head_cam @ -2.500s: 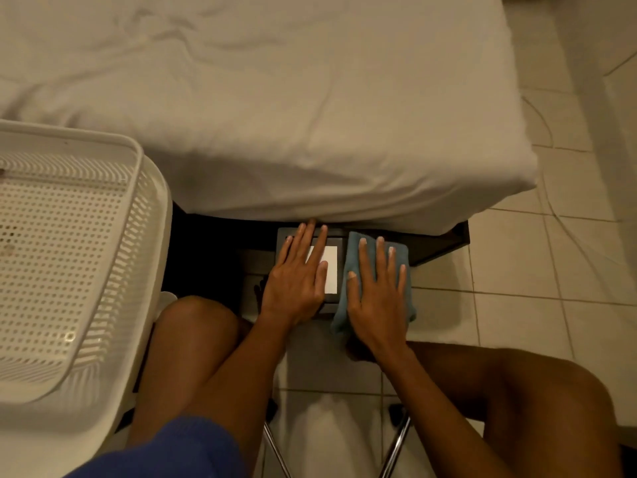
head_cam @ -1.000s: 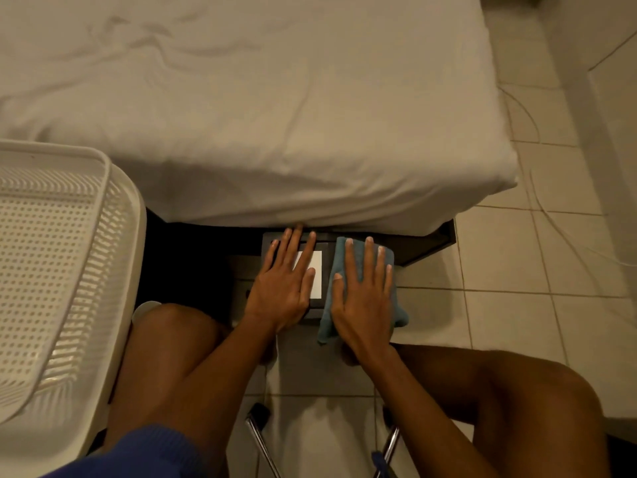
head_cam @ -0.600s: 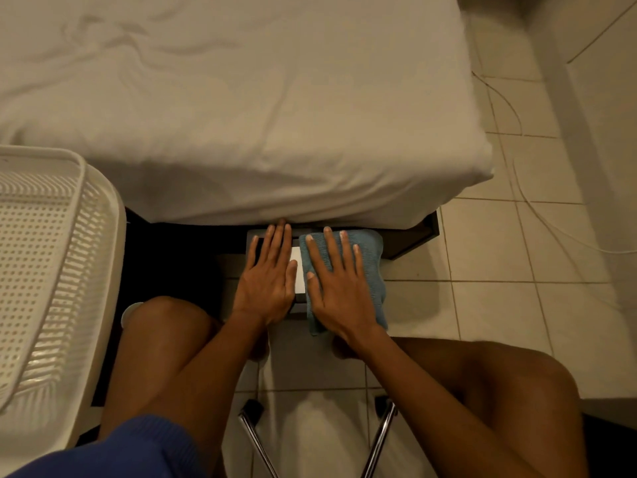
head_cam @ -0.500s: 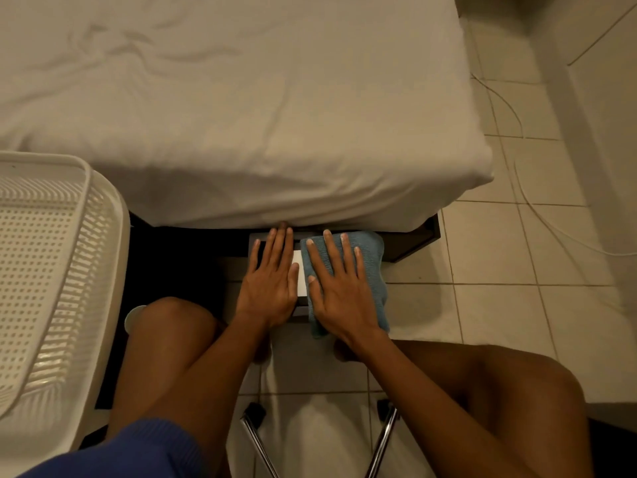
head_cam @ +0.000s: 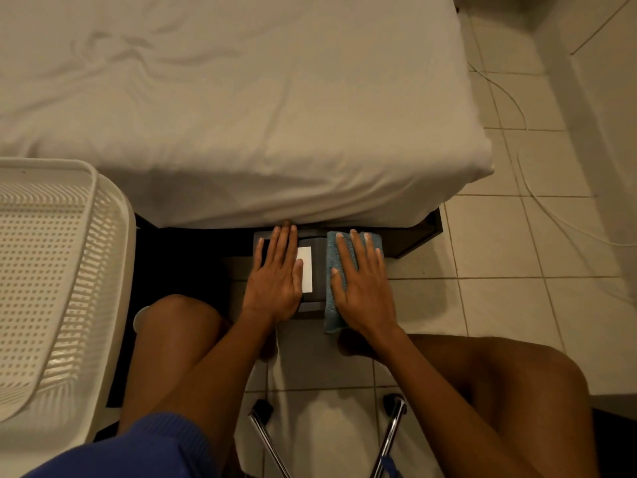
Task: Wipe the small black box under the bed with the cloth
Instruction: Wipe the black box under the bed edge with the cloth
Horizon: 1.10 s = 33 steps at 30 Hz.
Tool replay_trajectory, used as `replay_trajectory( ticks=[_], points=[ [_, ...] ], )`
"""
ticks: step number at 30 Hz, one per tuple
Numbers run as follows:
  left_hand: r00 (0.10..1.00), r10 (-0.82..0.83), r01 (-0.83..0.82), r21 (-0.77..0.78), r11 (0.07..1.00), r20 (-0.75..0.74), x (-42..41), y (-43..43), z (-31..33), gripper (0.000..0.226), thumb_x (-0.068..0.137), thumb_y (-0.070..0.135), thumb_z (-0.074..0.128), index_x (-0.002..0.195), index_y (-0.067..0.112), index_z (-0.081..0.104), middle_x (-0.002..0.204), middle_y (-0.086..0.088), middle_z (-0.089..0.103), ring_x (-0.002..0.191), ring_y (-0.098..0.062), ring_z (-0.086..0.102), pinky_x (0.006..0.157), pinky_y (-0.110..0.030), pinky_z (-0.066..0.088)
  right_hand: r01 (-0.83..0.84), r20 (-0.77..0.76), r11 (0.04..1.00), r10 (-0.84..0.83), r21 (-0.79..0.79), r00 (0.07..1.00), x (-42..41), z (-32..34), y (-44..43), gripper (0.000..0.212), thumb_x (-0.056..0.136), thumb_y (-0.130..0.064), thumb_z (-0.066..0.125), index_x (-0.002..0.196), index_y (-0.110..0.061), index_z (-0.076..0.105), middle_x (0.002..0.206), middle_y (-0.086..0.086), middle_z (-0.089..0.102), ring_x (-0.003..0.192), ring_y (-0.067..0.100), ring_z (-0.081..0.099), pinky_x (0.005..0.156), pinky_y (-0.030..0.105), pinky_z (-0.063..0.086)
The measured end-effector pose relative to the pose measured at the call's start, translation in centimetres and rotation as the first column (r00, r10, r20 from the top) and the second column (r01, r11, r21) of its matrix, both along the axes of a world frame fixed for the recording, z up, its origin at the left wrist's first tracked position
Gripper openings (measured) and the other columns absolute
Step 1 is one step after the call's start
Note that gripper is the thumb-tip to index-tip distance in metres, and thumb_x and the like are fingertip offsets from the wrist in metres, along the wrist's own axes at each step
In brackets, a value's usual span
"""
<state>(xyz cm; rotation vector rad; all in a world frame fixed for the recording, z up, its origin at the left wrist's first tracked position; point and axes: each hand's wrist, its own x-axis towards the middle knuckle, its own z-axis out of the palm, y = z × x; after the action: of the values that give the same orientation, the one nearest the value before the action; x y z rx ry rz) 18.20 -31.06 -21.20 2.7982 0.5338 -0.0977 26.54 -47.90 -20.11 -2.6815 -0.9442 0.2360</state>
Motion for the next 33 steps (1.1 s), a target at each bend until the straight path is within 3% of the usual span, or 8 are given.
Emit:
replay_trajectory(
  ticks=[6, 9, 14, 21, 27, 33],
  points=[
    [1.000, 0.004, -0.004, 0.001, 1.000, 0.011, -0.1, 0.1, -0.2, 0.061, 0.104, 0.035, 0.015, 0.155, 0.012, -0.010, 0.164, -0.004, -0.015, 0.151, -0.017, -0.015, 0.124, -0.043, -0.003, 0.065, -0.017, 0.998, -0.066, -0.024, 0.998, -1.1, 0.1, 1.0, 0.062, 0.105, -0.038, 0.023, 0.160, -0.018, 0.000, 0.168, 0.008, -0.005, 0.154, 0.026, -0.012, 0.126, 0.044, 0.000],
    [1.000, -0.003, 0.003, 0.004, 1.000, 0.020, -0.2, 0.1, -0.3, 0.061, 0.105, 0.036, 0.015, 0.155, 0.012, -0.011, 0.164, -0.004, -0.016, 0.151, -0.017, -0.016, 0.123, -0.040, -0.007, 0.004, -0.012, 1.000, -0.004, -0.009, 1.000, -1.6, 0.4, 2.6, 0.061, 0.105, -0.036, 0.022, 0.160, -0.017, 0.002, 0.168, 0.008, -0.004, 0.154, 0.026, -0.010, 0.126, 0.042, -0.003],
    [0.999, 0.005, -0.005, 0.011, 1.000, 0.042, -0.2, 0.2, -0.4, 0.060, 0.104, 0.036, 0.015, 0.156, 0.012, -0.005, 0.165, -0.004, -0.009, 0.152, -0.016, -0.012, 0.123, -0.042, -0.001, -0.109, -0.036, 0.994, 0.110, 0.029, 0.993, -1.1, 0.2, 3.4, 0.061, 0.105, -0.035, 0.030, 0.160, -0.022, 0.005, 0.168, 0.002, -0.002, 0.155, 0.021, -0.010, 0.126, 0.038, -0.002],
    [0.999, 0.004, -0.004, 0.011, 1.000, 0.042, -0.1, 0.0, 0.1, 0.061, 0.105, 0.035, 0.019, 0.157, 0.013, -0.004, 0.165, -0.003, -0.008, 0.152, -0.016, -0.011, 0.123, -0.039, -0.005, 0.101, -0.068, 0.995, -0.100, 0.010, 0.993, 0.1, -0.7, 1.8, 0.063, 0.104, -0.044, 0.023, 0.160, -0.026, 0.002, 0.168, 0.004, -0.003, 0.155, 0.020, -0.006, 0.126, 0.041, 0.004],
    [0.998, 0.006, -0.003, -0.037, 0.999, 0.065, -0.2, 0.2, 0.1, 0.061, 0.104, 0.036, 0.018, 0.157, 0.015, -0.004, 0.166, -0.001, -0.007, 0.152, -0.014, -0.011, 0.123, -0.037, -0.002, 0.183, -0.090, 0.983, -0.180, 0.032, 0.980, -2.3, -0.2, 2.9, 0.064, 0.104, -0.042, 0.022, 0.160, -0.019, 0.002, 0.168, 0.006, -0.006, 0.155, 0.024, -0.007, 0.126, 0.045, 0.005],
    [0.996, -0.008, 0.013, -0.060, 0.998, 0.087, 0.0, 0.2, -0.1, 0.061, 0.103, 0.037, 0.019, 0.157, 0.015, 0.000, 0.165, 0.000, -0.004, 0.153, -0.014, -0.008, 0.123, -0.033, -0.002, 0.038, -0.057, 0.999, -0.037, 0.021, 0.998, -0.9, -0.6, 3.6, 0.061, 0.105, -0.040, 0.018, 0.160, -0.021, 0.000, 0.168, 0.006, -0.005, 0.155, 0.024, -0.009, 0.126, 0.045, 0.003]
  ],
)
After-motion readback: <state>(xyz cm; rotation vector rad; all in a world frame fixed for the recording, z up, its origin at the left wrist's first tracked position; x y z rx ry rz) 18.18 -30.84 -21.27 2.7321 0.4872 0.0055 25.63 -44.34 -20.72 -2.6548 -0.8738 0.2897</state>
